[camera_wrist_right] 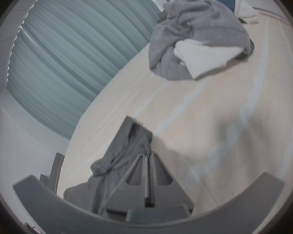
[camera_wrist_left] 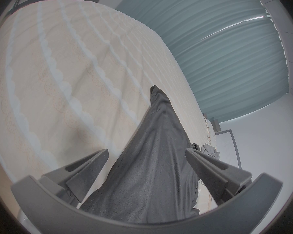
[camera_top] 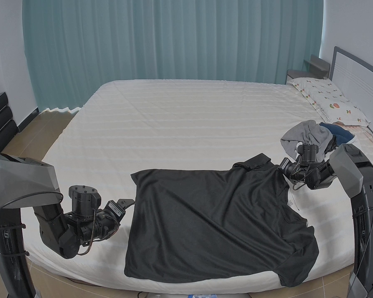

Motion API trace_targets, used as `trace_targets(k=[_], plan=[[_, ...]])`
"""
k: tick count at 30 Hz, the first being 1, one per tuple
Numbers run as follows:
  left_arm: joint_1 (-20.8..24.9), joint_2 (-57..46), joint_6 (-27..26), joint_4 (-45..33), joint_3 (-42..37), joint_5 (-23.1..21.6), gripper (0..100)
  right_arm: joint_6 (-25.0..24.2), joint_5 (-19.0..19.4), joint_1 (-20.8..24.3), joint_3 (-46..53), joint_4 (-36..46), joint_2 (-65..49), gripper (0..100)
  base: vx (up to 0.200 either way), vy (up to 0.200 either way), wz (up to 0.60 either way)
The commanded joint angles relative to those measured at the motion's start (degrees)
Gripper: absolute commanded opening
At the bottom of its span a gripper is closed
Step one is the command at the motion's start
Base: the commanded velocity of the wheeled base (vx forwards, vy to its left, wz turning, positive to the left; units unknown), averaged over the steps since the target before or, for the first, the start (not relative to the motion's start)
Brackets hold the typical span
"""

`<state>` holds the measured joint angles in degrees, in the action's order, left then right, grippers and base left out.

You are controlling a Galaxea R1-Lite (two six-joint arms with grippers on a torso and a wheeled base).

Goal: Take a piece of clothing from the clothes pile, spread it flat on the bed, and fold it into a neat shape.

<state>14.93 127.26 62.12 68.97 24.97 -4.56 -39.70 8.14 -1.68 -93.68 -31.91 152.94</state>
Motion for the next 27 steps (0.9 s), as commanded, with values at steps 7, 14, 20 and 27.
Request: trace_targets(k=[7, 14, 20, 27], plan=[[0.0, 0.1, 0.0, 0.0, 0.0, 0.2, 100, 0.6, -1.8, -0.1, -7.7, -0.4, 2.6, 0, 0.0, 0.0, 0.0], [0.1, 0.1, 0.0, 0.0, 0.0, 0.2, 100, 1.6, -1.9, -0.3, -9.1, -0.2, 4.1, 0, 0.0, 0.0, 0.0], [0.1, 0.2, 0.0, 0.0, 0.0, 0.2, 100, 2.4, -1.3, -0.6, -4.9, -0.7, 2.4, 100, 0.0, 0.0, 0.0], [0.1, 0.2, 0.1, 0.0, 0.0, 0.2, 100, 2.4, 0.2, -2.4, 7.9, -3.9, -6.2, 100, 0.0, 0.0, 0.0]])
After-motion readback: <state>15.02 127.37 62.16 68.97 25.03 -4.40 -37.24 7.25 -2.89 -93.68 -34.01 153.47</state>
